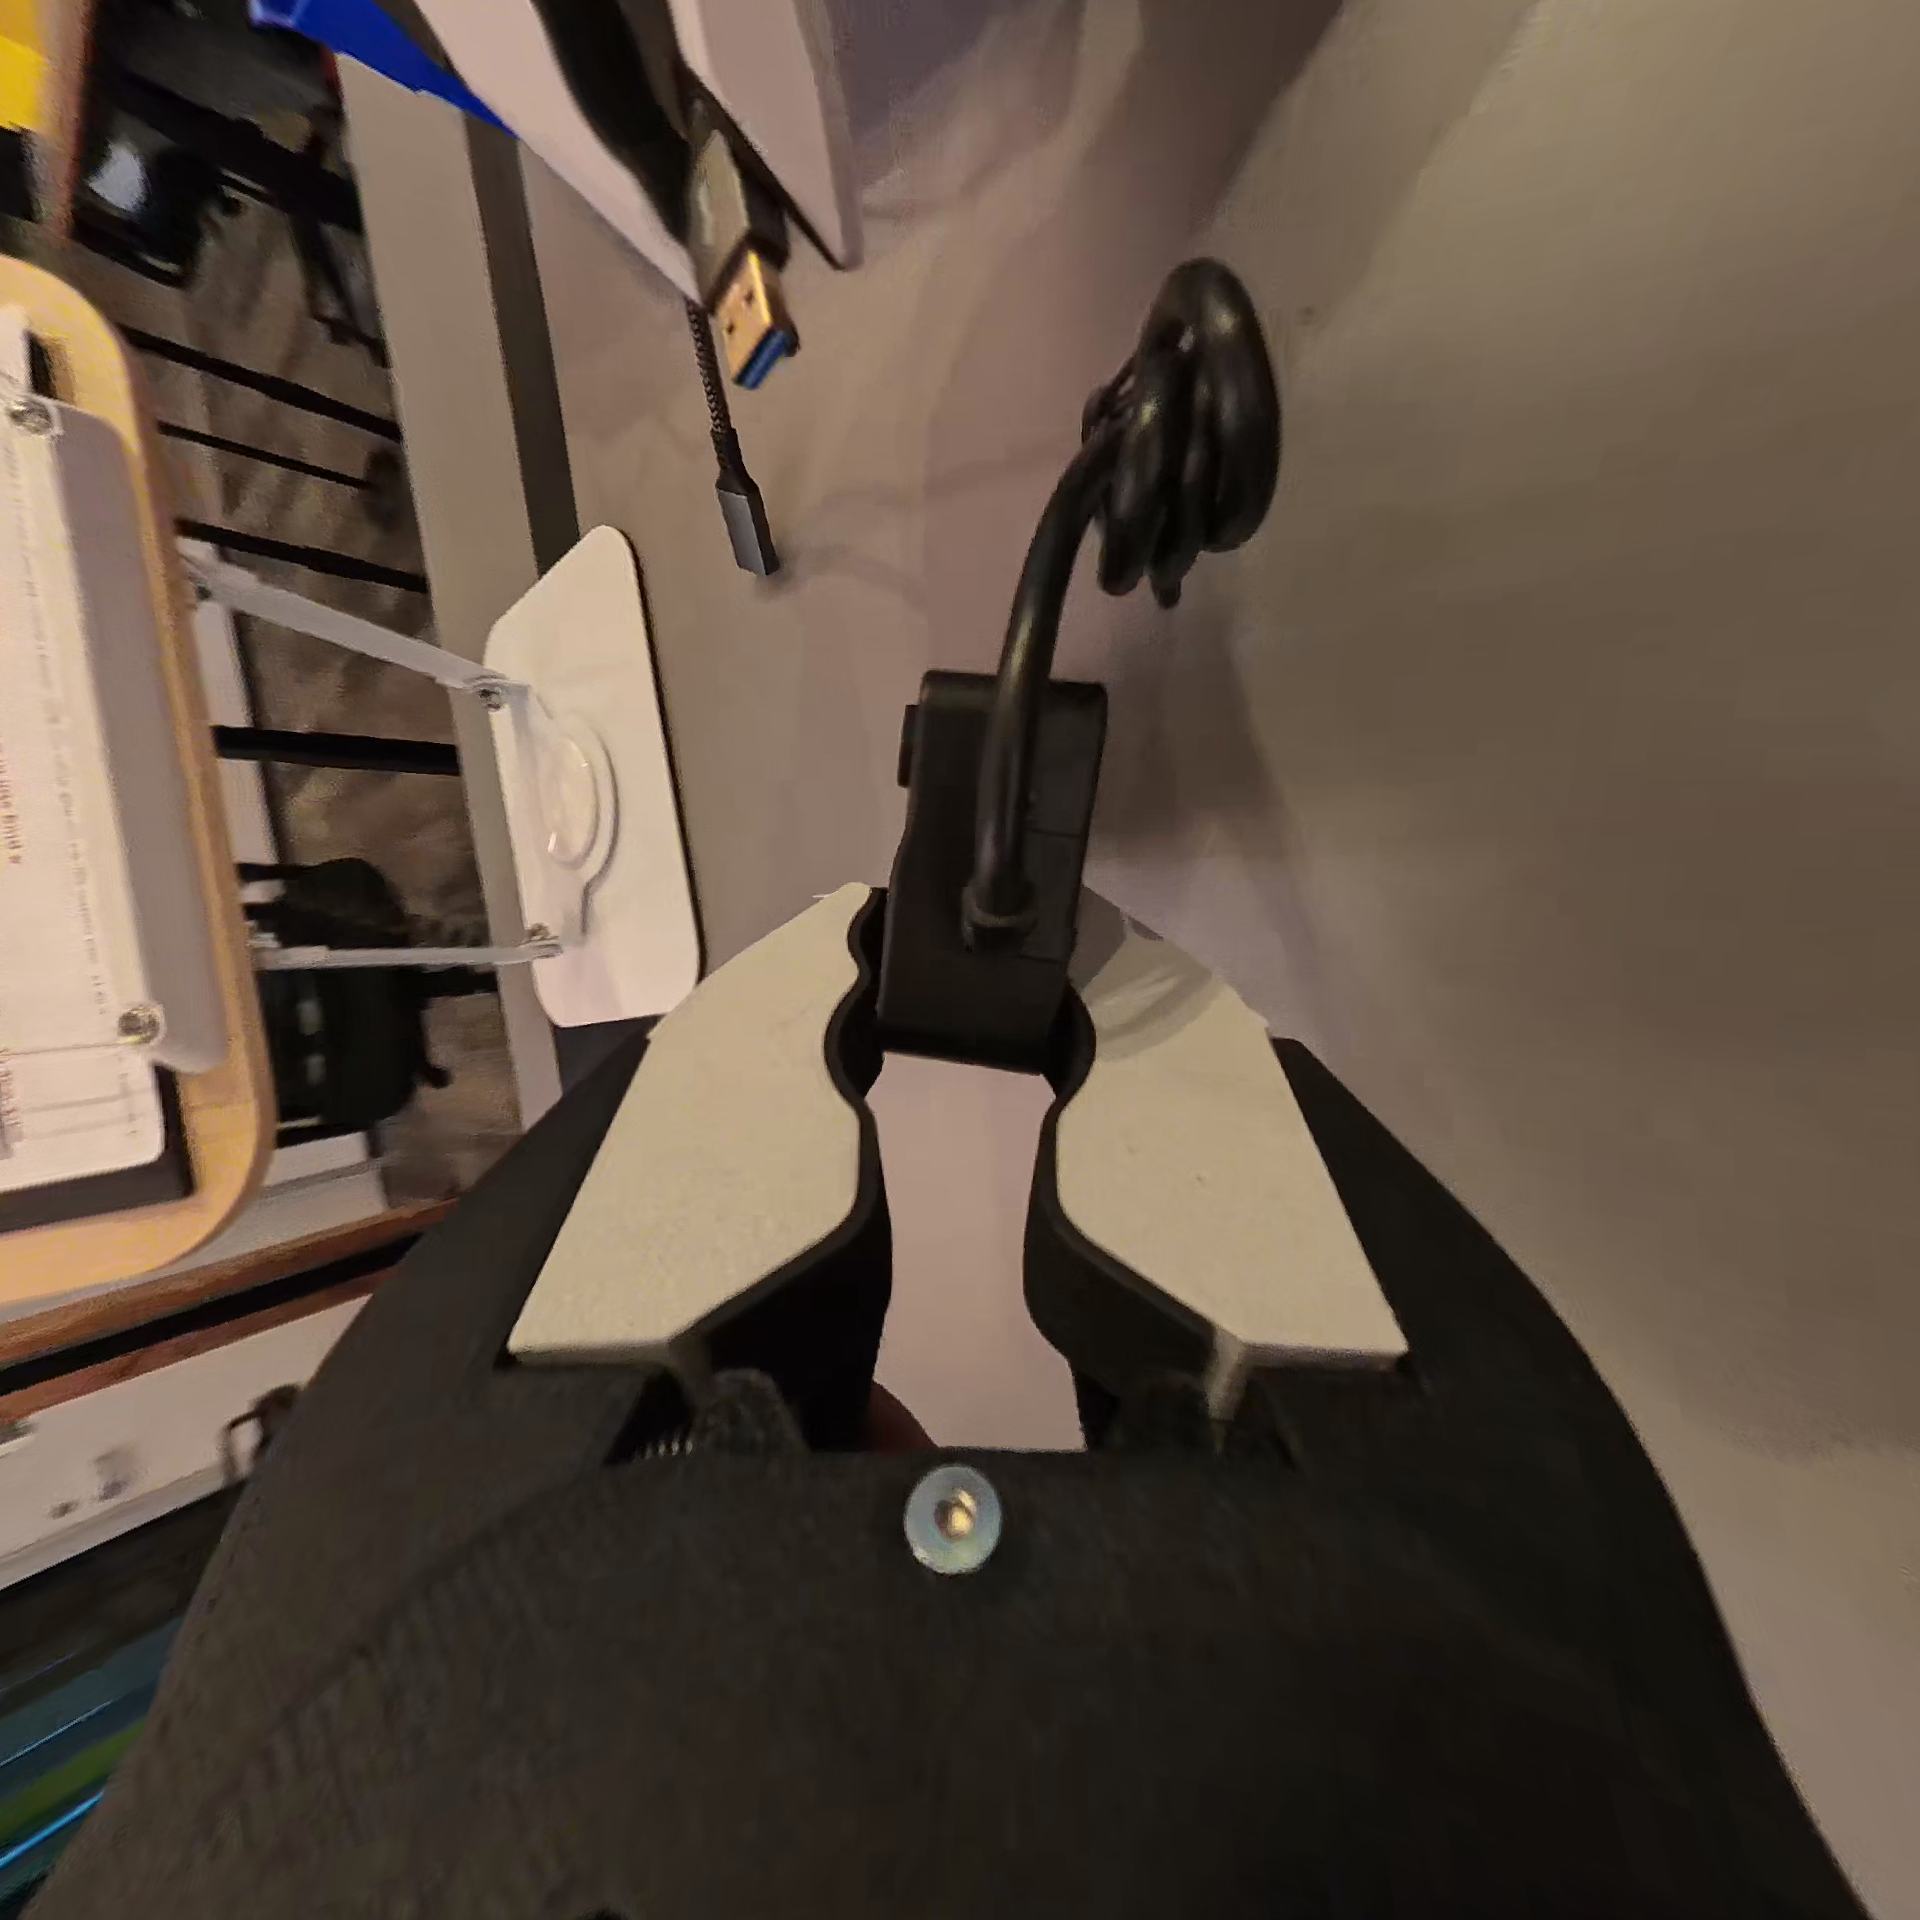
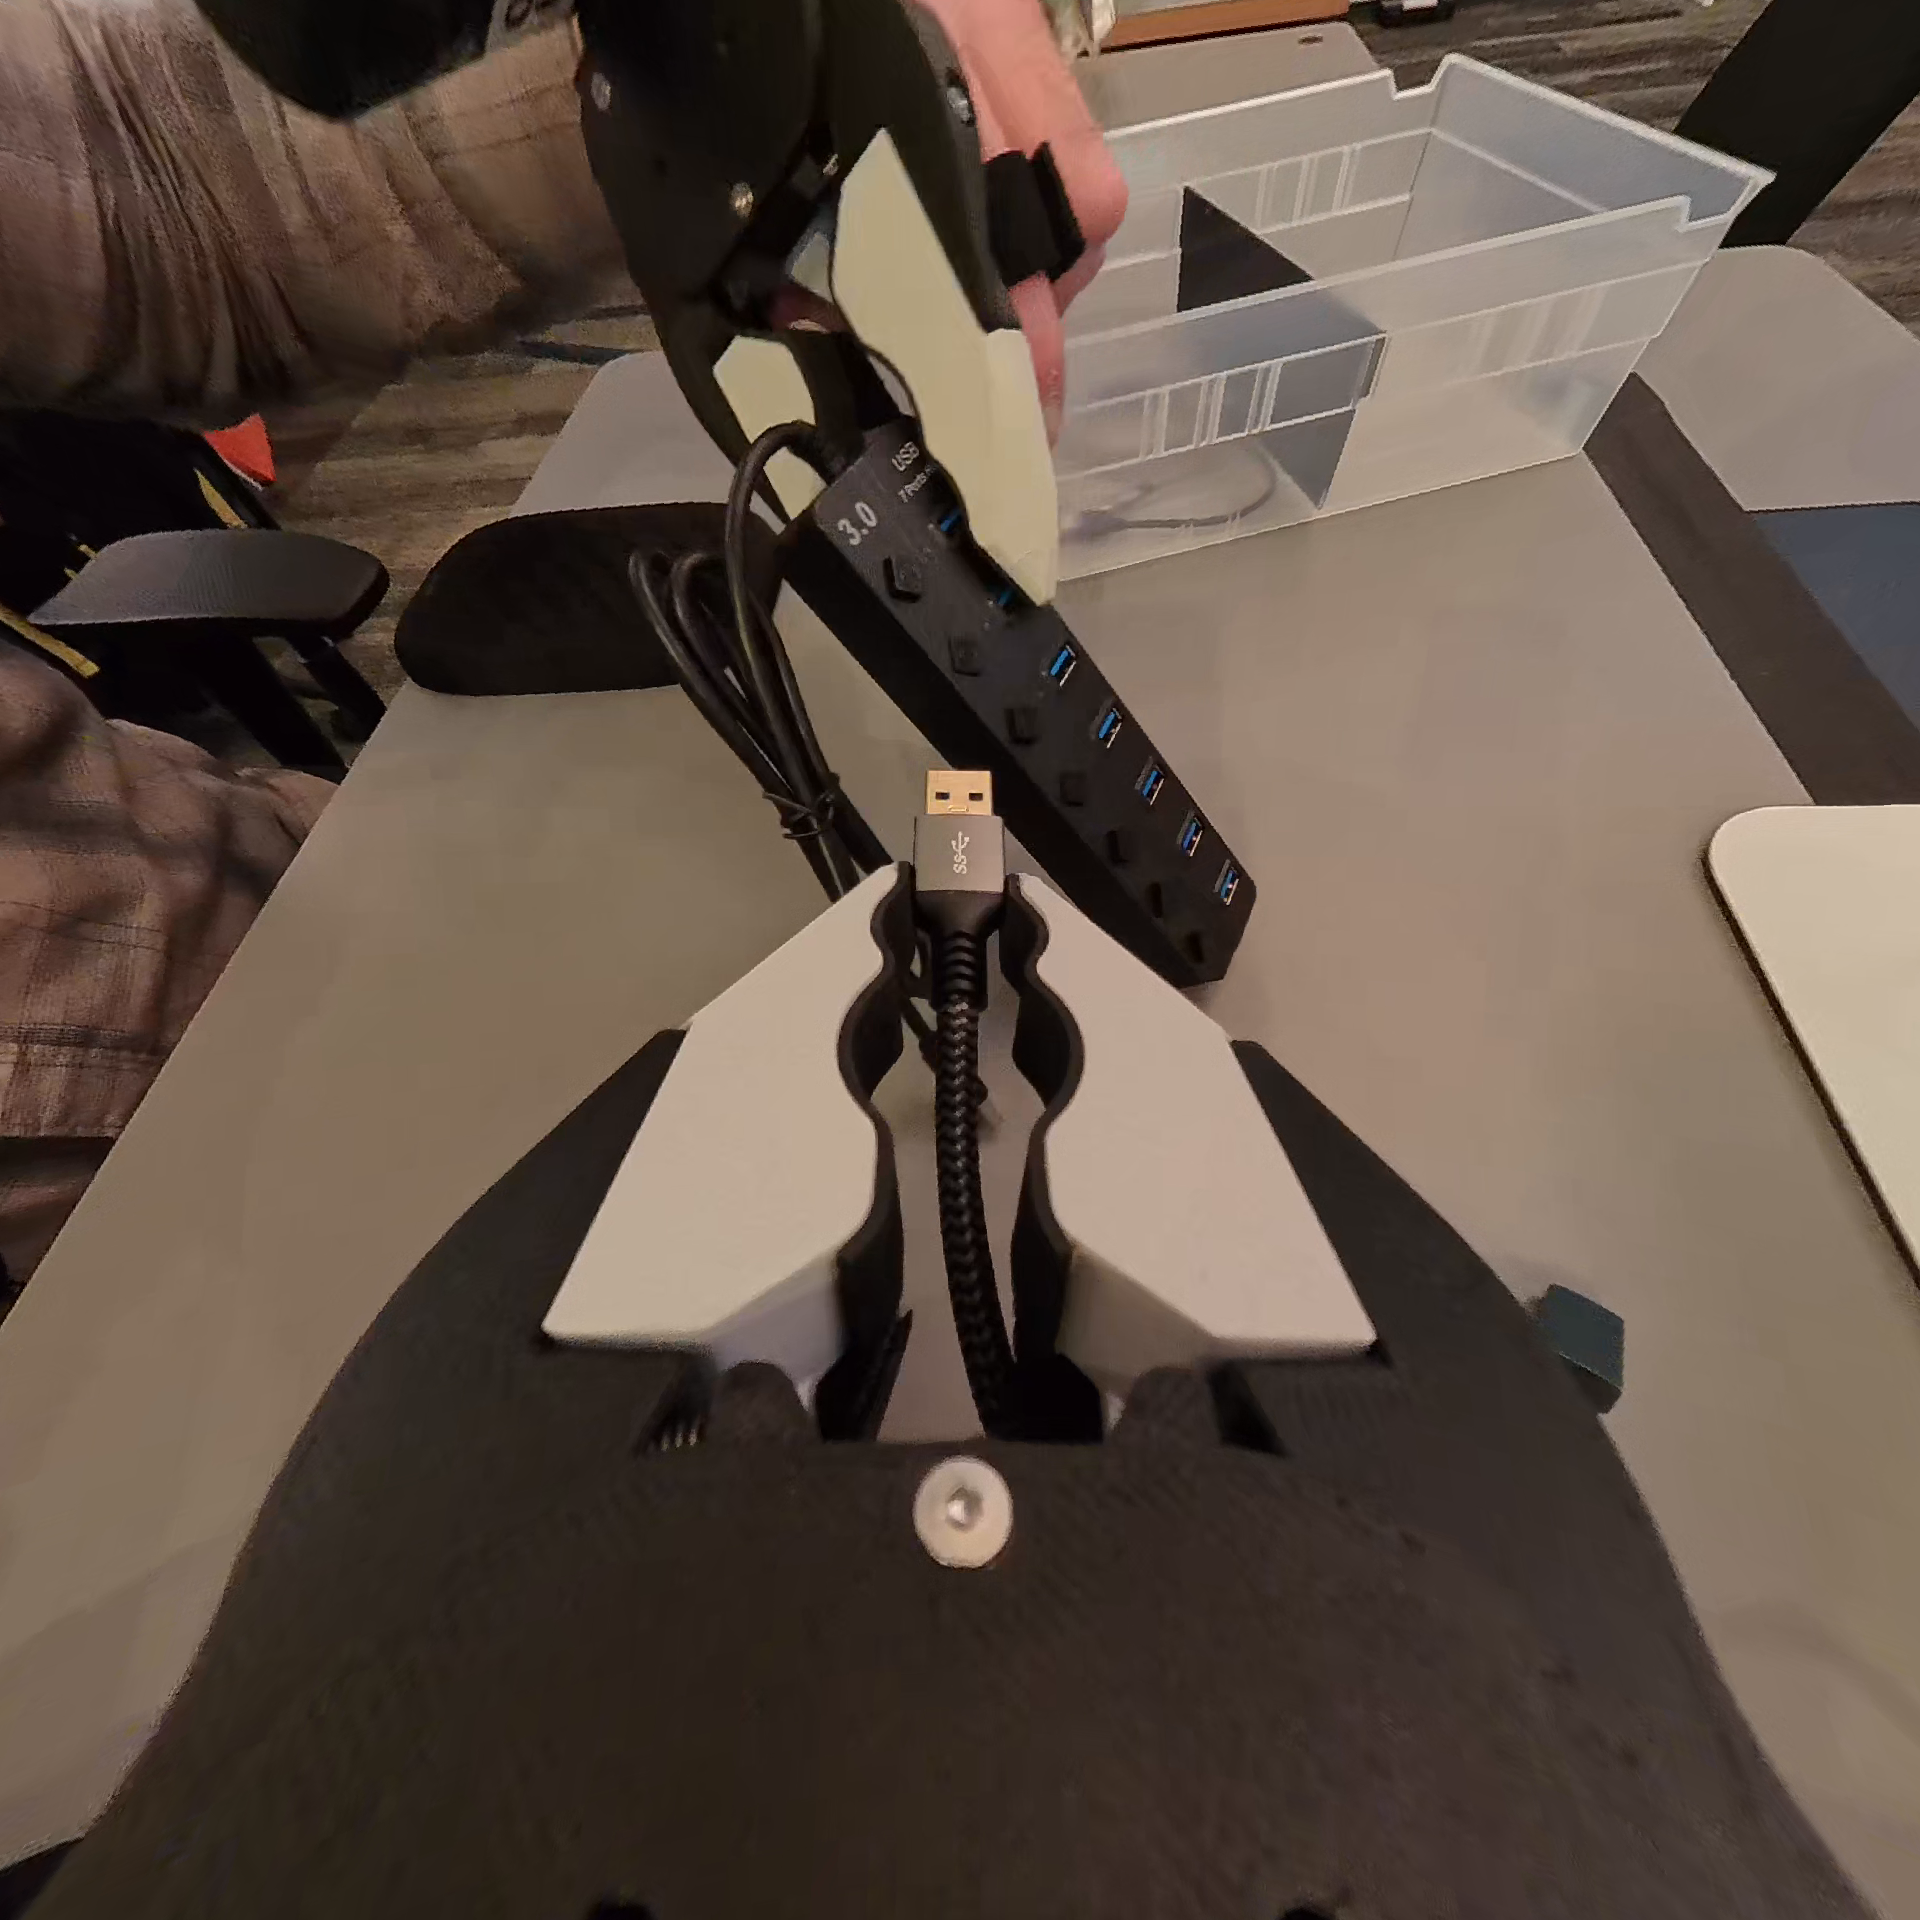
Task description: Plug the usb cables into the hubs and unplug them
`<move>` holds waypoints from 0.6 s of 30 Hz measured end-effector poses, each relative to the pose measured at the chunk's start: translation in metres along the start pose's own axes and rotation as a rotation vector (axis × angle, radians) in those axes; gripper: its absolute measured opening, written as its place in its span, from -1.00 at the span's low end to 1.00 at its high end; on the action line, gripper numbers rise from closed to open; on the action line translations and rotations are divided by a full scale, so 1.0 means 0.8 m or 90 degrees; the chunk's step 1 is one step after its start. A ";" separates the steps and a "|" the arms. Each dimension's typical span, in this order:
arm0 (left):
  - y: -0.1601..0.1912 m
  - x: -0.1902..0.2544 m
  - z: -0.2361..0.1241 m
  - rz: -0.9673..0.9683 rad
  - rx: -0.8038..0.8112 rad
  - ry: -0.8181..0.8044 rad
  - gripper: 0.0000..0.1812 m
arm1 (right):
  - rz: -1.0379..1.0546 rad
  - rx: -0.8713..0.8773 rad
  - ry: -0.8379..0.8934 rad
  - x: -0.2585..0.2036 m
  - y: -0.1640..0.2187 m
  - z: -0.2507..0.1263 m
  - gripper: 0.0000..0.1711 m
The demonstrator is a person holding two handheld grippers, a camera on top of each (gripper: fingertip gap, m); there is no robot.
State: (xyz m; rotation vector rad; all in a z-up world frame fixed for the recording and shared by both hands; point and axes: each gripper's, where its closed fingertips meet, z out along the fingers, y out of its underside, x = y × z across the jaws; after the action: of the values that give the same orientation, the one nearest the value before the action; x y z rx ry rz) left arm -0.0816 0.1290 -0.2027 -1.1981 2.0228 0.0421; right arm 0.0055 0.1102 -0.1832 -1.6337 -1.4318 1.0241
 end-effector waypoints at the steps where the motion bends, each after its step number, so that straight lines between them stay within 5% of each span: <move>1: 0.003 0.005 -0.001 0.004 -0.001 -0.025 -0.70 | -0.001 -0.002 -0.002 -0.001 0.001 0.002 -0.84; 7: 0.028 0.045 0.003 0.057 -0.007 -0.178 -0.68 | -0.008 -0.012 -0.010 -0.007 0.004 0.012 -0.85; 18: 0.065 0.070 0.034 0.044 -0.044 -0.184 -0.46 | -0.009 -0.021 -0.013 -0.008 0.008 0.019 -0.85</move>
State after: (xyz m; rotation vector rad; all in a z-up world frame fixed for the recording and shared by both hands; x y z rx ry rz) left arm -0.1198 0.1271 -0.2744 -1.0945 1.8187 0.3037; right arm -0.0058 0.1029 -0.1949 -1.6384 -1.4795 1.0168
